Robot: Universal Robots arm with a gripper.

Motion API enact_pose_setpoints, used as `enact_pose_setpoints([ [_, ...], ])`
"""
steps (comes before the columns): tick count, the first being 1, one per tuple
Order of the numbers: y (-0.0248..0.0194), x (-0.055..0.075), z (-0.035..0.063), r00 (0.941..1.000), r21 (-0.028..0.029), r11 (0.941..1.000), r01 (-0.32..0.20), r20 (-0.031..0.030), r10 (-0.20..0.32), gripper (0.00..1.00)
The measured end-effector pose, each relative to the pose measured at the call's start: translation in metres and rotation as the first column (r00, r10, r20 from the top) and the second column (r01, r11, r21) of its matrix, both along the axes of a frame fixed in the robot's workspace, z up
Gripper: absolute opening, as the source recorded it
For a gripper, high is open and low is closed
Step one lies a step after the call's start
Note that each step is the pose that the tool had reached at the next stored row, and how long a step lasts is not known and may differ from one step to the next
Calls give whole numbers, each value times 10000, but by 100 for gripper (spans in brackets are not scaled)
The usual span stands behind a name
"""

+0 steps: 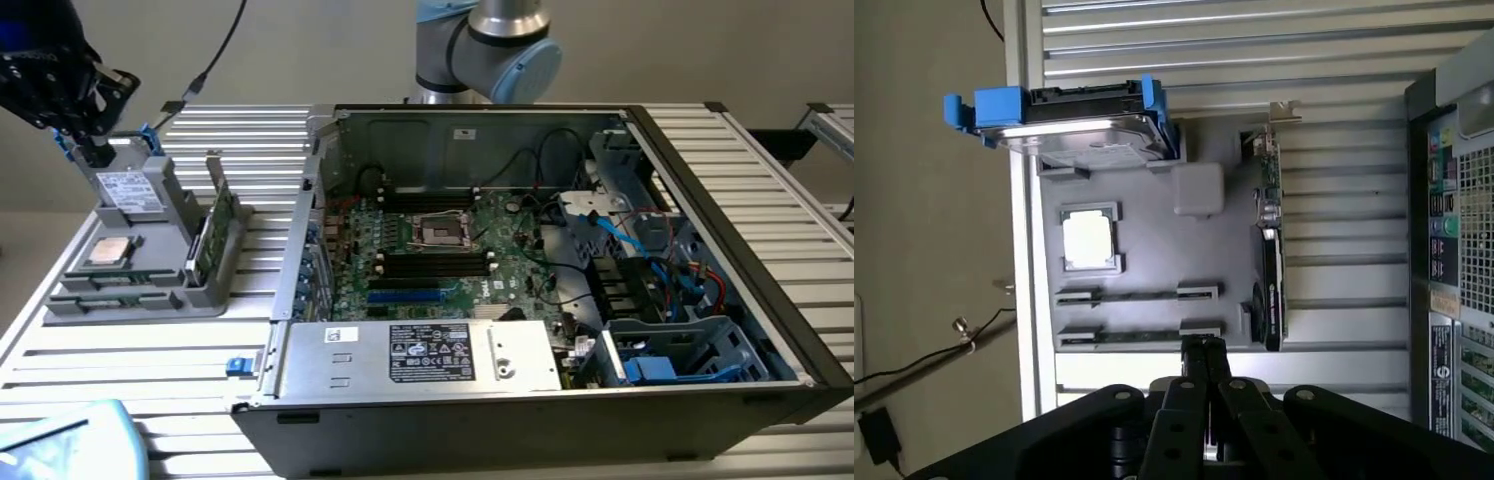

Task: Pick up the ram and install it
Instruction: 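Reach for the ram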

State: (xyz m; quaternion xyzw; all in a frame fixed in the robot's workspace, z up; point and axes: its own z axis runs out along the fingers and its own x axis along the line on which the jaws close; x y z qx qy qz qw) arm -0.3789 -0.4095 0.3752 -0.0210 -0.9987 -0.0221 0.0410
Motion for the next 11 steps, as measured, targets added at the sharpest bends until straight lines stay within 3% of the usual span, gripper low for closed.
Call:
enact_pose_setpoints([
  [3, -22, -4, -41, 9998, 1, 9999, -131, -163, 131, 10],
  [6, -42, -9, -78, 9993, 3, 9997, -261, -276, 261, 10],
  [11, -56, -38, -137, 9984, 5, 9989, -474, -316, 474, 10],
])
